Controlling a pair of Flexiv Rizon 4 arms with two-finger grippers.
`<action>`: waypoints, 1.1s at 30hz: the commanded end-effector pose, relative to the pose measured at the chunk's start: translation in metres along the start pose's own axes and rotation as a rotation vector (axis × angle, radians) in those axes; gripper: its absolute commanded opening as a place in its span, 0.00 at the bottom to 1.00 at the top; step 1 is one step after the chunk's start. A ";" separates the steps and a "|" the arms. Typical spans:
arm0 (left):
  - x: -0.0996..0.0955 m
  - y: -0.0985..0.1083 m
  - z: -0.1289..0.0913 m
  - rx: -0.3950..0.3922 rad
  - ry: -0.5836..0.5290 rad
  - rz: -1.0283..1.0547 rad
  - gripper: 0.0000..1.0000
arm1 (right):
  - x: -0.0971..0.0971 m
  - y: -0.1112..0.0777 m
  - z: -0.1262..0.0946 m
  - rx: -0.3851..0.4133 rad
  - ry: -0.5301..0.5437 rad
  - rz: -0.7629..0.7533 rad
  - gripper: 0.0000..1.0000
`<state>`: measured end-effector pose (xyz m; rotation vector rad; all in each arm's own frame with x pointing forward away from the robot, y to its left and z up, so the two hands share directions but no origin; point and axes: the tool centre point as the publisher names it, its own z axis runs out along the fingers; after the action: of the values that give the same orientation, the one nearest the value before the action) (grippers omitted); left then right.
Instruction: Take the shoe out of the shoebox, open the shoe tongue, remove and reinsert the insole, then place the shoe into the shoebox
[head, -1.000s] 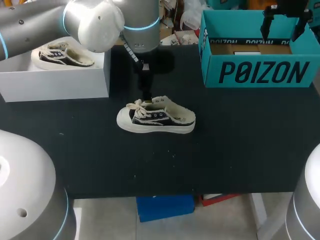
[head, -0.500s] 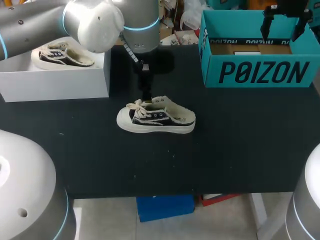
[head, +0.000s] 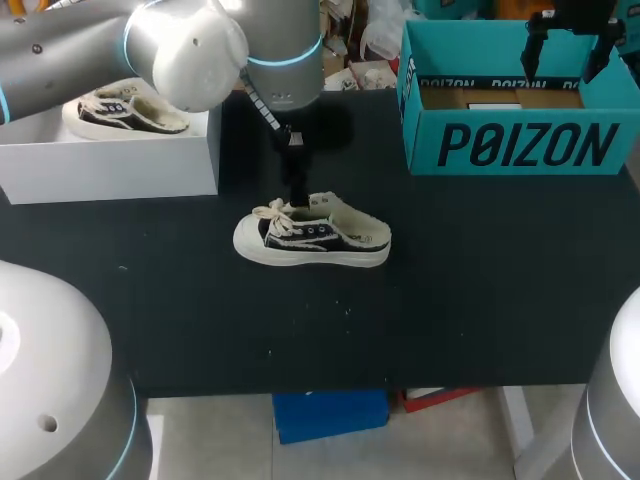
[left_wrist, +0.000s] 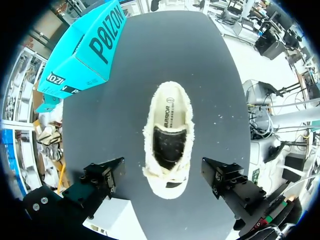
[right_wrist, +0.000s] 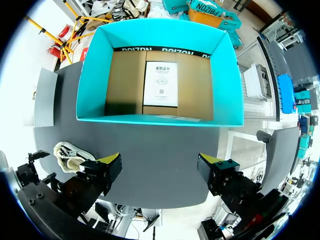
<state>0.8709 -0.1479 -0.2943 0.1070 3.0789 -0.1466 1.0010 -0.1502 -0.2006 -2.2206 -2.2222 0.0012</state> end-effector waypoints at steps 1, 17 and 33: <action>0.027 0.014 -0.004 0.038 -0.046 0.011 1.00 | 0.000 0.000 0.000 0.000 0.000 0.000 1.00; 0.045 0.067 0.013 0.251 -0.116 -0.012 1.00 | 0.000 0.000 0.000 0.000 0.000 0.000 1.00; 0.020 0.092 0.037 0.392 -0.079 -0.028 1.00 | 0.000 0.000 0.000 0.000 0.000 0.000 1.00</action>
<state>0.8518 -0.0608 -0.3354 0.0539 2.9551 -0.5820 1.0010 -0.1502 -0.2006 -2.2206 -2.2223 0.0013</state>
